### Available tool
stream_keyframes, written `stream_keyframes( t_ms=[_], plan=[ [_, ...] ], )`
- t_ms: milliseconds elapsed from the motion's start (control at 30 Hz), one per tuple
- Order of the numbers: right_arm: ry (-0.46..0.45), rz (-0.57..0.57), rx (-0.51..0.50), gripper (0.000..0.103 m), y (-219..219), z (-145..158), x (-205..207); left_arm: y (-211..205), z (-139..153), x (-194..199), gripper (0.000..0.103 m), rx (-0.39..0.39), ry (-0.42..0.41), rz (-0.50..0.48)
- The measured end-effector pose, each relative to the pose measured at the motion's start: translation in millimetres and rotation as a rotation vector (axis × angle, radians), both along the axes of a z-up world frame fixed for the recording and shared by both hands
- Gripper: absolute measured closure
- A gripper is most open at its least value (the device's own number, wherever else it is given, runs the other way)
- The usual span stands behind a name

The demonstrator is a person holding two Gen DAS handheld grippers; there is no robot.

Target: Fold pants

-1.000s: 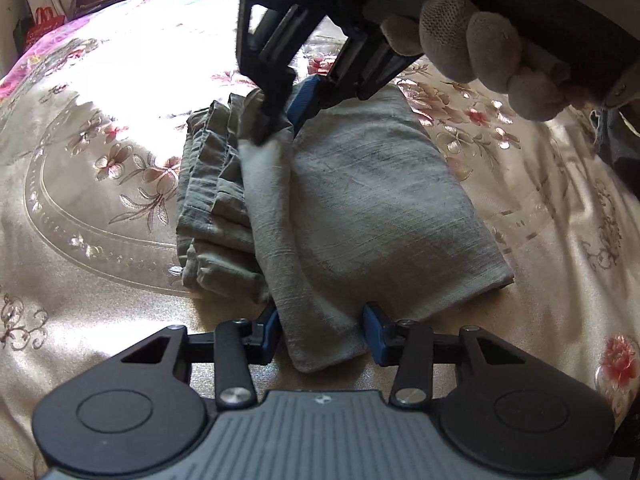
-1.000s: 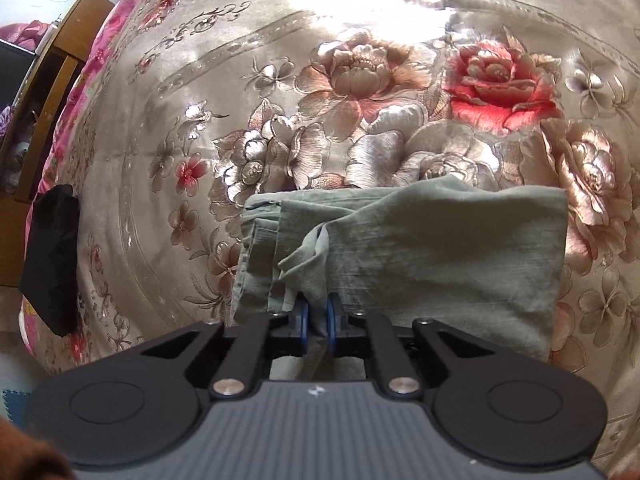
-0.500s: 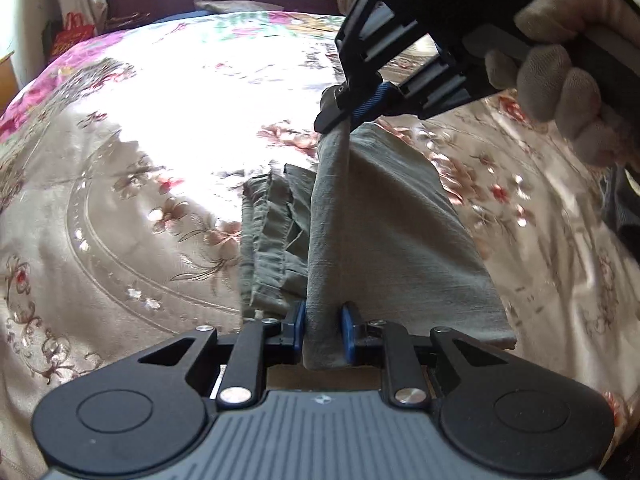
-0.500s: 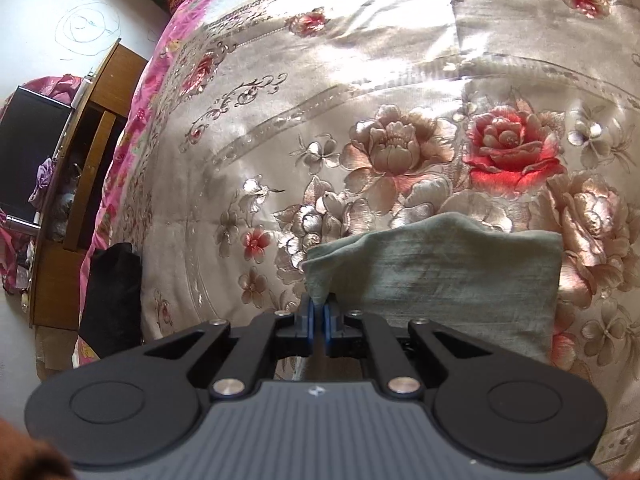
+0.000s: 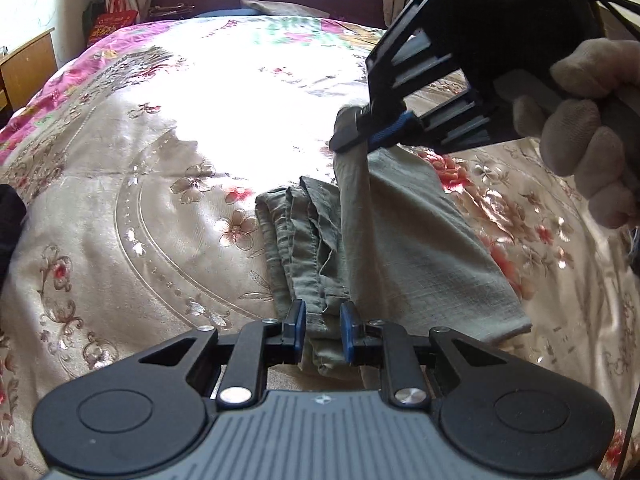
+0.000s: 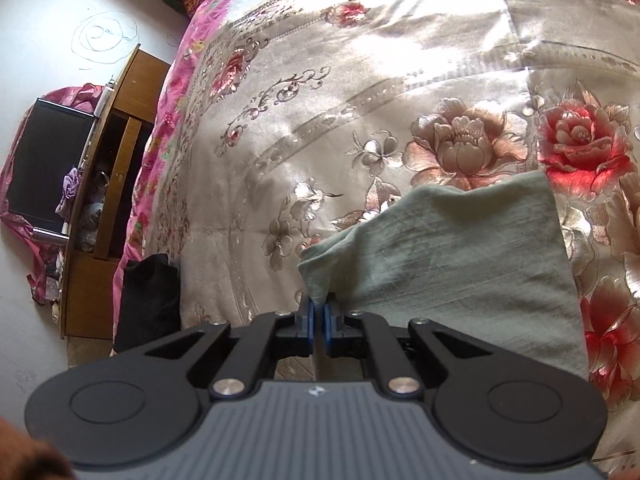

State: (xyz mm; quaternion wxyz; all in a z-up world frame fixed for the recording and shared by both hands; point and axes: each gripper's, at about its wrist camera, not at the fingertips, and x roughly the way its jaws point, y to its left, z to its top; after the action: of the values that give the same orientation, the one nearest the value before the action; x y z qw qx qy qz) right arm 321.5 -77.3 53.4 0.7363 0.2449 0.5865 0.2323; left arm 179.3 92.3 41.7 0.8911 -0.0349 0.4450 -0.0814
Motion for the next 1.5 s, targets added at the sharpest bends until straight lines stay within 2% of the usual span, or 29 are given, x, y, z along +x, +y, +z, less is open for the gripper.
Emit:
stream_keyframes(
  t_ms=[167, 233, 300, 400, 467, 533, 600, 633, 733, 800, 900, 1000, 1100, 1167, 1200, 1267, 1333, 1433, 1500],
  plan=[
    [0.027, -0.003, 0.006, 0.097, 34.0, -21.3, 8.2, 4.3, -5.1, 5.2, 0.069, -0.054, 0.015, -0.036],
    [0.049, 0.017, -0.005, 0.097, 50.1, -35.5, 11.0, 8.9, -2.7, 3.1, 0.064, -0.088, 0.013, -0.045],
    [0.054, 0.055, -0.023, 0.096, 66.3, -42.6, 8.1, 14.8, -1.7, -0.9, 0.044, -0.118, 0.018, -0.032],
    [0.021, 0.154, -0.057, 0.096, 91.8, -42.2, -4.2, 21.1, -4.1, -7.0, 0.034, -0.148, 0.018, -0.008],
    [-0.007, 0.204, -0.074, 0.096, 105.7, -40.3, -11.3, 20.7, -9.9, -6.2, 0.034, -0.13, 0.03, 0.014],
    [-0.044, 0.284, -0.11, 0.089, 121.4, -41.0, -16.3, 19.0, -17.5, -2.2, 0.034, -0.104, 0.042, 0.038],
    [-0.104, 0.408, -0.137, 0.075, 137.6, -42.8, -25.1, 19.2, -25.0, -0.3, 0.034, -0.094, 0.065, 0.047],
    [-0.116, 0.448, -0.135, 0.074, 143.1, -42.5, -29.6, 20.7, -27.0, -1.3, 0.034, -0.097, 0.071, 0.051],
    [-0.142, 0.477, -0.106, 0.074, 135.3, -31.9, -41.3, 26.8, -29.1, -9.9, 0.034, -0.086, 0.087, 0.054],
    [-0.184, 0.458, -0.124, 0.072, 120.3, -21.5, -50.1, 30.2, -29.9, -15.6, 0.034, -0.08, 0.097, 0.061],
    [-0.241, 0.472, -0.223, 0.057, 104.0, -16.2, -66.3, 33.7, -32.0, -20.4, 0.034, -0.098, 0.112, 0.064],
    [-0.305, 0.541, -0.365, 0.058, 102.0, -25.6, -87.7, 31.9, -36.8, -25.7, 0.034, -0.089, 0.122, 0.051],
    [-0.348, 0.545, -0.46, 0.062, 102.8, -38.8, -97.8, 30.0, -43.0, -33.2, 0.034, -0.074, 0.132, 0.03],
    [-0.304, 0.49, -0.425, 0.087, 99.1, -41.1, -90.6, 28.3, -43.2, -35.9, 0.034, -0.061, 0.119, 0.022],
    [-0.276, 0.458, -0.398, 0.093, 96.0, -40.2, -85.0, 28.1, -42.3, -36.6, 0.034, -0.05, 0.105, 0.017],
    [-0.246, 0.408, -0.364, 0.098, 90.1, -35.6, -75.5, 28.0, -38.4, -35.3, 0.034, -0.024, 0.061, -0.003],
    [-0.217, 0.374, -0.318, 0.098, 85.8, -27.7, -68.7, 31.3, -34.4, -26.1, 0.034, -0.021, 0.013, -0.012],
    [-0.254, 0.401, -0.307, 0.098, 96.7, -11.1, -69.4, 38.3, -38.1, -8.7, 0.034, -0.05, -0.01, -0.002],
    [-0.272, 0.438, -0.3, 0.098, 108.6, -5.7, -72.6, 39.5, -45.4, -2.0, 0.034, -0.067, 0.009, 0.014]
  ],
)
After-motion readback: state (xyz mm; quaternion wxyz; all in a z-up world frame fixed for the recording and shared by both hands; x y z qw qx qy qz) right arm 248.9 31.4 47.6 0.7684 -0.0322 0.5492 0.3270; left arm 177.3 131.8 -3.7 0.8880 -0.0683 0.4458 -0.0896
